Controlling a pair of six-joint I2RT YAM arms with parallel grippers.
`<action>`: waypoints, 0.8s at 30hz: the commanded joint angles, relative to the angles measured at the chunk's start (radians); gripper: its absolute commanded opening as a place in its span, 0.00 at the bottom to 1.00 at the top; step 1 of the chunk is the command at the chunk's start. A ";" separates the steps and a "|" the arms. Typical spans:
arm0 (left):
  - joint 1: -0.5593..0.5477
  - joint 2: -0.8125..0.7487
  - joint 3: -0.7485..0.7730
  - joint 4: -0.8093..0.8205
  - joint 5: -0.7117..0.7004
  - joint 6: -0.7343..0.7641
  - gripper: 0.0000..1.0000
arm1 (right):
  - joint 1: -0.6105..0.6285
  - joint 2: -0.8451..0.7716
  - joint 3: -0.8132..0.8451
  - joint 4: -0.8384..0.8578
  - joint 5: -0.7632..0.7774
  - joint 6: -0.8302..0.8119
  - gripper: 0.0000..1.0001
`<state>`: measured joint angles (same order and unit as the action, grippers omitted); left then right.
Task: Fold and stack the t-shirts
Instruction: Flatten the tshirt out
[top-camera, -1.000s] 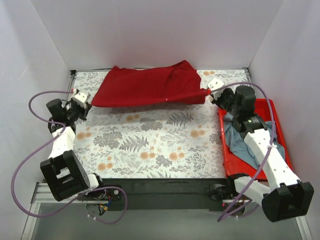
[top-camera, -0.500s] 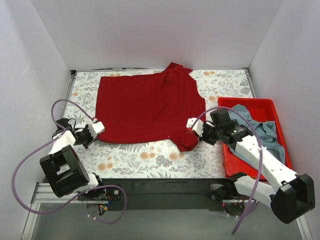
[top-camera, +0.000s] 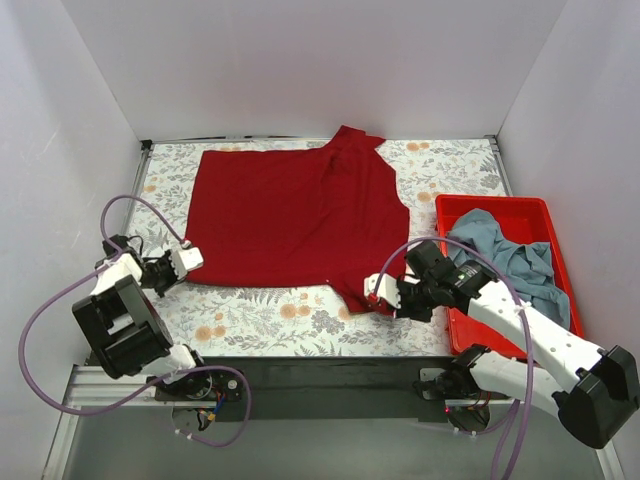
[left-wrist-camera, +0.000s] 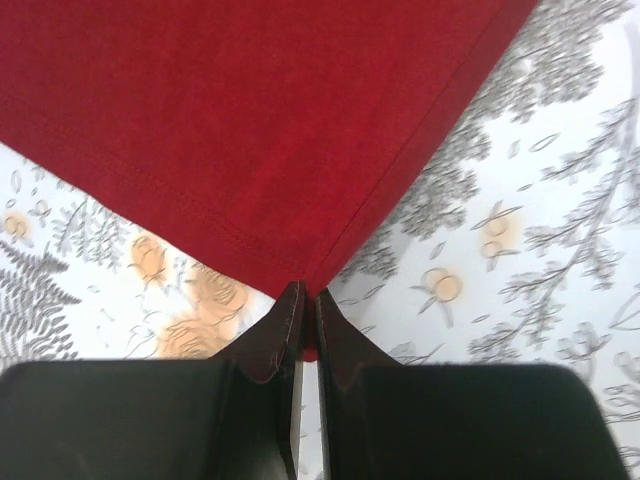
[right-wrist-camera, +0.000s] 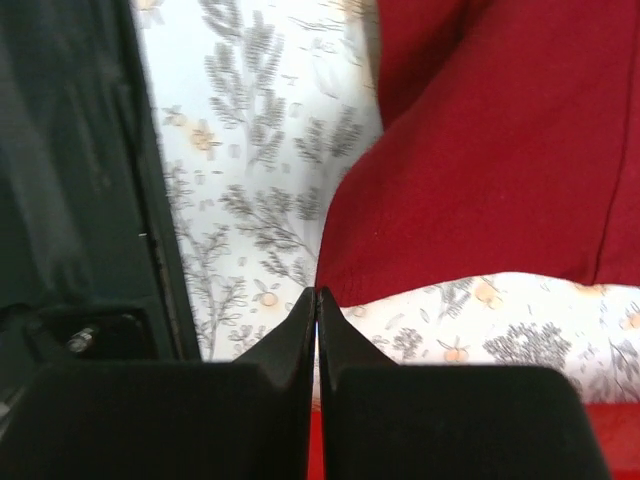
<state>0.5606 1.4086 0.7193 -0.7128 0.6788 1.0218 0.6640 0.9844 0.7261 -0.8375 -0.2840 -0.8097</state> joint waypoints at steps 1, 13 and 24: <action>0.025 0.038 0.083 -0.017 -0.021 0.070 0.00 | 0.058 0.011 0.053 -0.090 -0.069 -0.029 0.01; 0.050 0.003 0.023 -0.137 -0.113 0.281 0.12 | 0.270 0.103 0.145 -0.238 -0.176 -0.091 0.13; 0.034 0.018 0.227 -0.208 0.110 -0.025 0.47 | 0.074 0.236 0.317 -0.160 -0.011 -0.023 0.67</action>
<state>0.6407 1.4685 0.9459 -0.9554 0.6968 1.1496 0.8211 1.1633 1.0012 -1.0363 -0.3248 -0.8532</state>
